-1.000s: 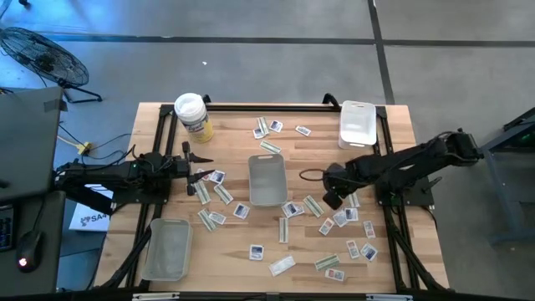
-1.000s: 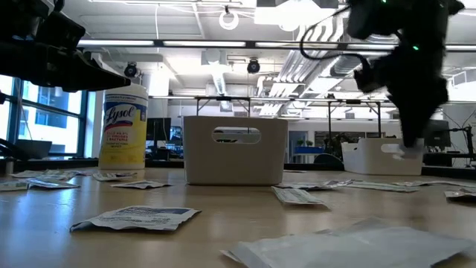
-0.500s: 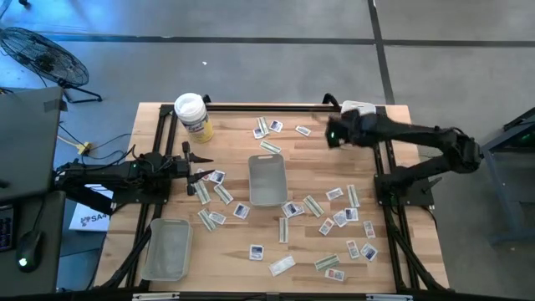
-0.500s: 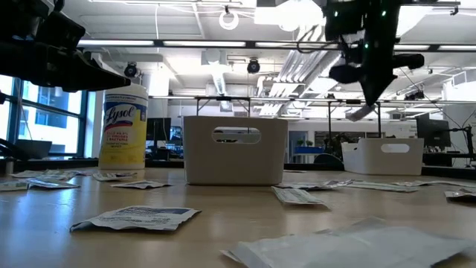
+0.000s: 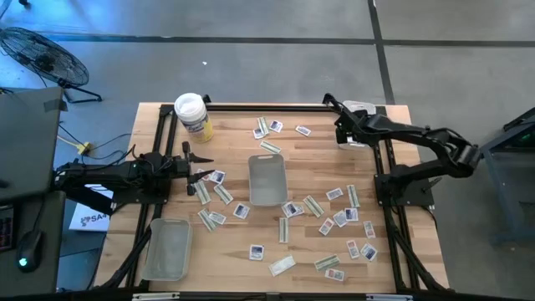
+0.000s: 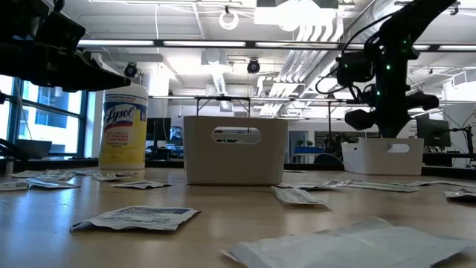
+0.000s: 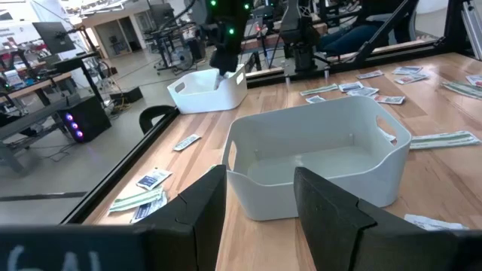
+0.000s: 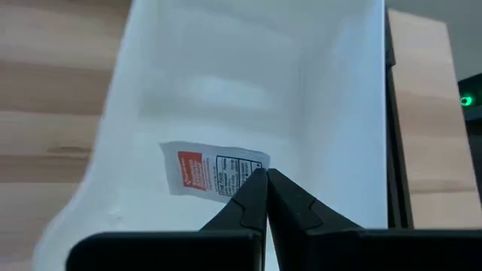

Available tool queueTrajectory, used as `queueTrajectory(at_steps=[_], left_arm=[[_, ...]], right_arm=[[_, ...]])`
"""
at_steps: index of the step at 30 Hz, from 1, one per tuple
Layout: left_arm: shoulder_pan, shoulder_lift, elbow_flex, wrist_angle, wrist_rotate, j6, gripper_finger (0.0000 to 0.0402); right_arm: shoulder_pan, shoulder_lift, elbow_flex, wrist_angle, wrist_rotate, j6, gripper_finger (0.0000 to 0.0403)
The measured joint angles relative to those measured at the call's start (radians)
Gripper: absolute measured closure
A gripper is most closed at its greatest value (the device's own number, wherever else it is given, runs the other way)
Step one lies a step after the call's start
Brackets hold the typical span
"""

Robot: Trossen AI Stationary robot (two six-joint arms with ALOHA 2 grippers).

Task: Pick & Place First Aid Supplies
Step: Put the orange pad into the white bin

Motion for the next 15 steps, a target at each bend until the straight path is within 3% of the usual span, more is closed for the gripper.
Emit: queueTrajectory(at_steps=[5,11,15], left_arm=[[0.0,0.0,0.0,0.0,0.0,0.0,0.0247],[0.0,0.0,0.0,0.0,0.0,0.0,0.0247],[0.0,0.0,0.0,0.0,0.0,0.0,0.0247]], right_arm=[[-0.016,0.0,-0.022,0.035,-0.01,-0.062,0.0388],[-0.034,0.0,-0.016,0.055,-0.034,-0.166,0.0342],[-0.04,0.0,0.072,-0.059,-0.072,-0.286,0.0318]])
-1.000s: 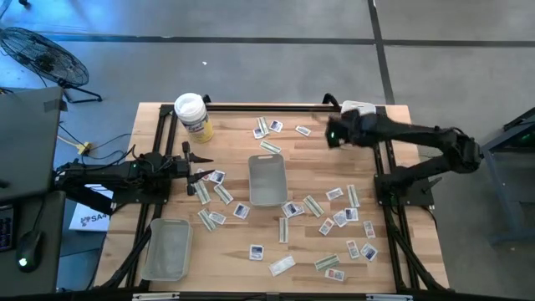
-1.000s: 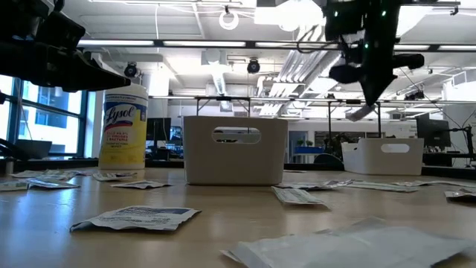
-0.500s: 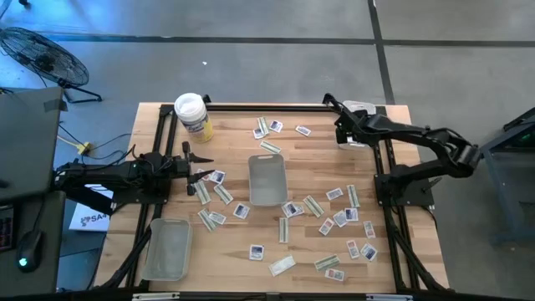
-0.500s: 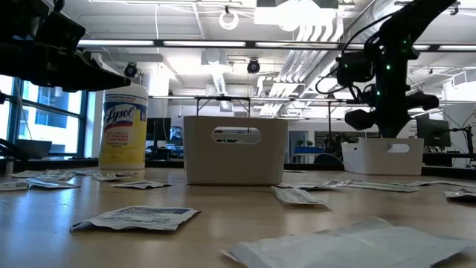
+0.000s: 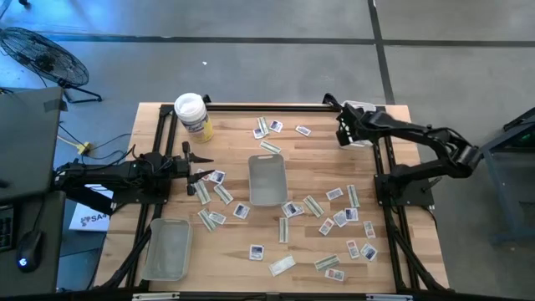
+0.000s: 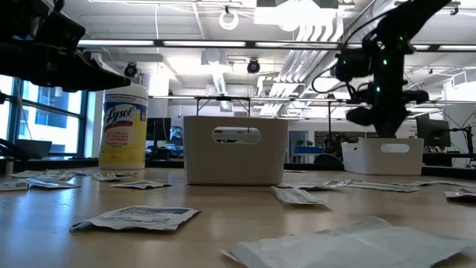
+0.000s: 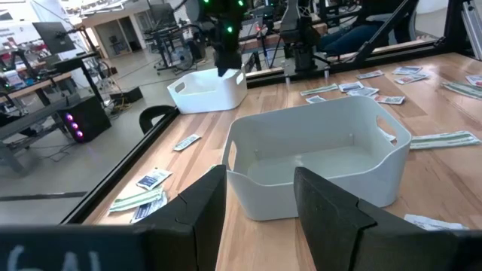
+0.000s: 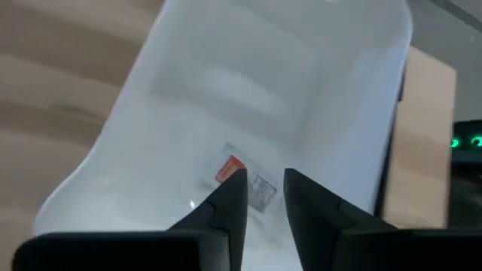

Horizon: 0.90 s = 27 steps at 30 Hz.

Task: Pick & Place First Aid Supplies
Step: Put the orange pad into the white bin

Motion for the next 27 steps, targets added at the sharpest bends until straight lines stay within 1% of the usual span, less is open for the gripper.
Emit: queueTrajectory(at_steps=[3,5,7,10,13,16,19,23,27], left_arm=[[0.0,0.0,0.0,0.0,0.0,0.0,0.0247],[0.0,0.0,0.0,0.0,0.0,0.0,0.0247],[0.0,0.0,0.0,0.0,0.0,0.0,0.0247],[0.0,0.0,0.0,0.0,0.0,0.0,0.0247],[0.0,0.0,0.0,0.0,0.0,0.0,0.0247],[0.0,0.0,0.0,0.0,0.0,0.0,0.0247],[0.0,0.0,0.0,0.0,0.0,0.0,0.0247],[0.0,0.0,0.0,0.0,0.0,0.0,0.0247],[0.0,0.0,0.0,0.0,0.0,0.0,0.0247]], right_arm=[[0.033,0.0,0.103,-0.14,-0.037,-0.012,0.0315],[0.083,0.0,0.165,-0.221,-0.065,0.003,0.0318],[0.155,-0.001,0.204,-0.267,-0.104,0.043,0.0322],[0.292,-0.001,0.215,-0.265,-0.191,0.128,0.0326],[0.441,-0.001,0.173,-0.224,-0.301,0.287,0.0326],[0.585,-0.001,0.11,-0.158,-0.386,0.449,0.0323],[0.706,-0.001,0.037,-0.119,-0.405,0.582,0.0315],[0.798,-0.001,-0.05,-0.063,-0.41,0.712,0.0294],[0.825,-0.001,-0.127,0.043,-0.415,0.771,0.027]])
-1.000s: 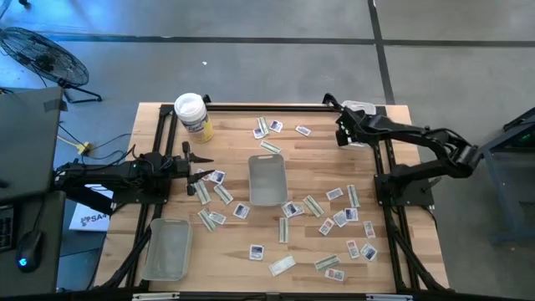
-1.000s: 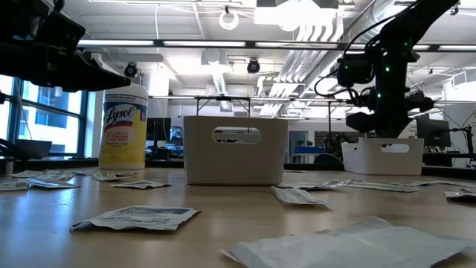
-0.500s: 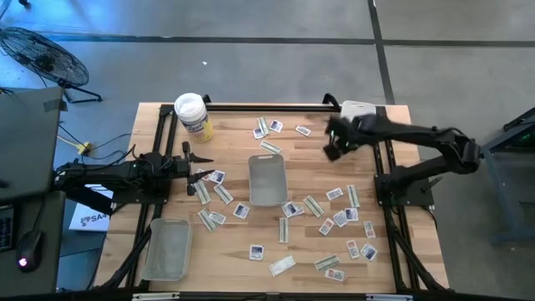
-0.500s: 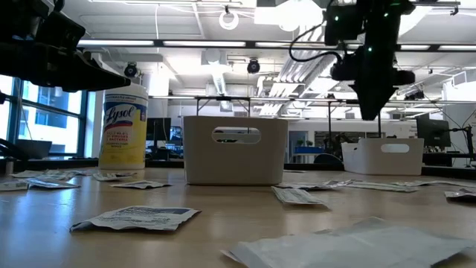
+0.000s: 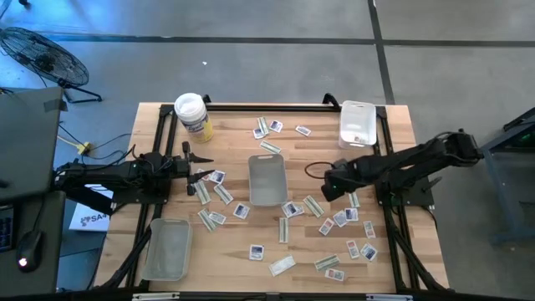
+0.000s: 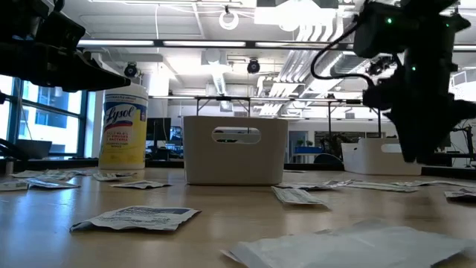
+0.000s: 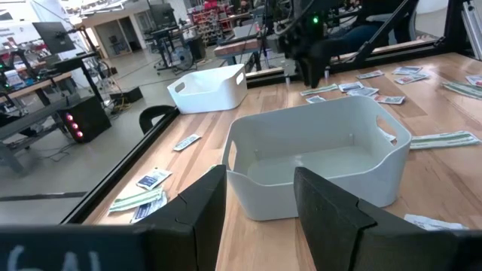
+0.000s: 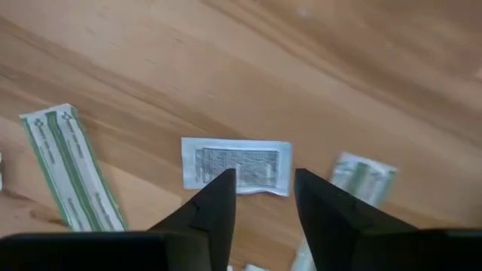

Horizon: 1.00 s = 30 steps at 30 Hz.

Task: Pick & Place First Aid Supplies
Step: Put the orange pad into the white bin

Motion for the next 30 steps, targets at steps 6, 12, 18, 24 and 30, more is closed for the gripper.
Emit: queueTrajectory(at_steps=[6,12,18,24,30], left_arm=[[0.0,0.0,0.0,0.0,0.0,0.0,0.0247],[0.0,0.0,0.0,0.0,0.0,0.0,0.0247],[0.0,0.0,0.0,0.0,0.0,0.0,0.0247],[0.0,0.0,0.0,0.0,0.0,0.0,0.0247],[0.0,0.0,0.0,0.0,0.0,0.0,0.0247]], right_arm=[[-0.012,0.0,-0.079,0.102,0.007,0.008,0.0257],[-0.024,0.0,-0.092,0.109,0.013,0.004,0.0266],[-0.024,0.0,-0.092,0.107,0.002,0.006,0.0284],[-0.024,0.0,-0.1,0.116,-0.005,0.008,0.0309],[-0.024,-0.006,-0.172,0.203,-0.036,0.045,0.0321]])
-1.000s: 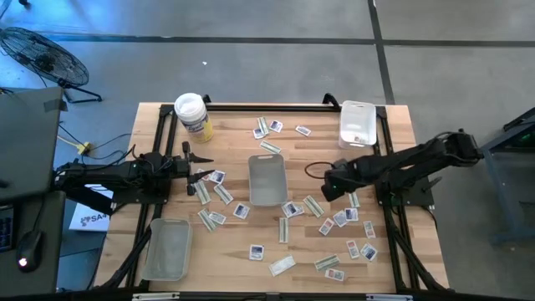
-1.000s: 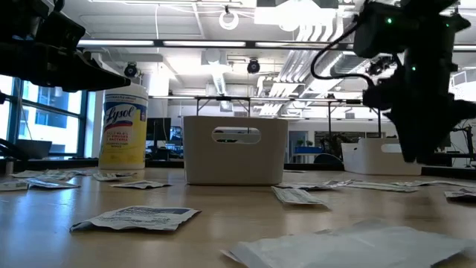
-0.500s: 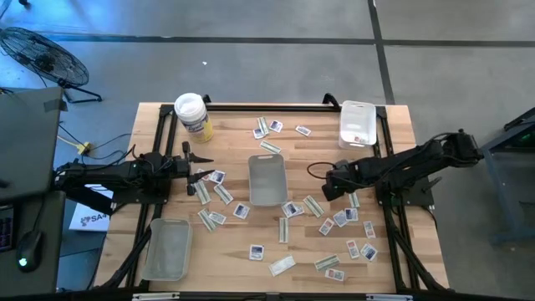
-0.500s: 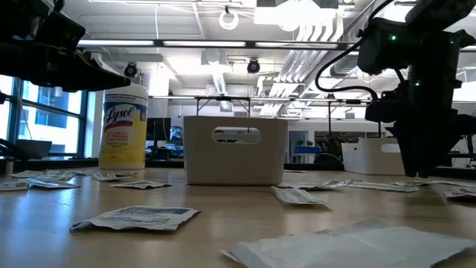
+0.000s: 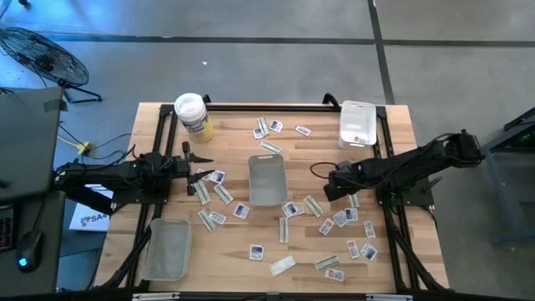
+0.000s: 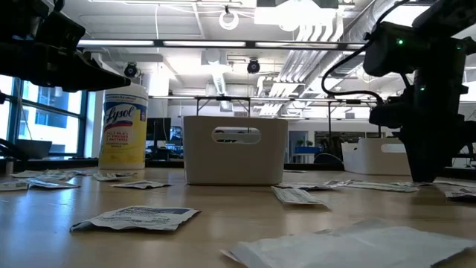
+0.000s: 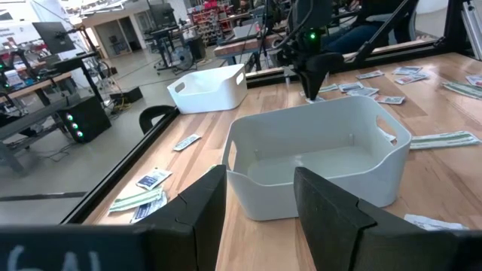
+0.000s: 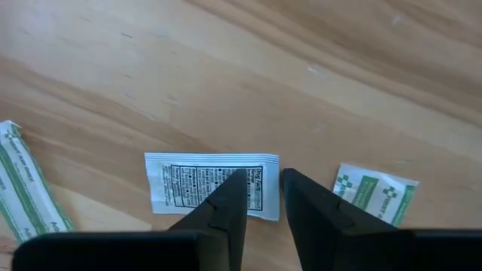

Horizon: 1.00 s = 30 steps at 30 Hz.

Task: Pick & Place First Aid Supplies
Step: Put the orange pad into the white bin

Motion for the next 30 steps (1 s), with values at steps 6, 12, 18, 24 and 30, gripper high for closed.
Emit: queueTrajectory(at_steps=[6,12,18,24,30], left_arm=[[0.0,0.0,0.0,0.0,0.0,0.0,0.0247],[0.0,0.0,0.0,0.0,-0.001,0.0,0.0247],[0.0,0.0,0.0,0.0,-0.001,0.0,0.0247],[0.0,0.0,0.0,0.0,0.0,0.0,0.0247],[0.0,0.0,0.0,0.0,0.0,0.0,0.0247]], right_arm=[[0.0,0.001,-0.004,0.001,-0.003,-0.013,0.0323],[0.0,0.002,-0.004,-0.018,-0.003,-0.016,0.0351],[0.0,0.002,-0.007,-0.031,0.01,-0.014,0.0398],[-0.006,0.004,0.027,-0.093,0.037,-0.02,0.0401],[-0.027,-0.003,0.129,-0.219,0.086,-0.071,0.0402]])
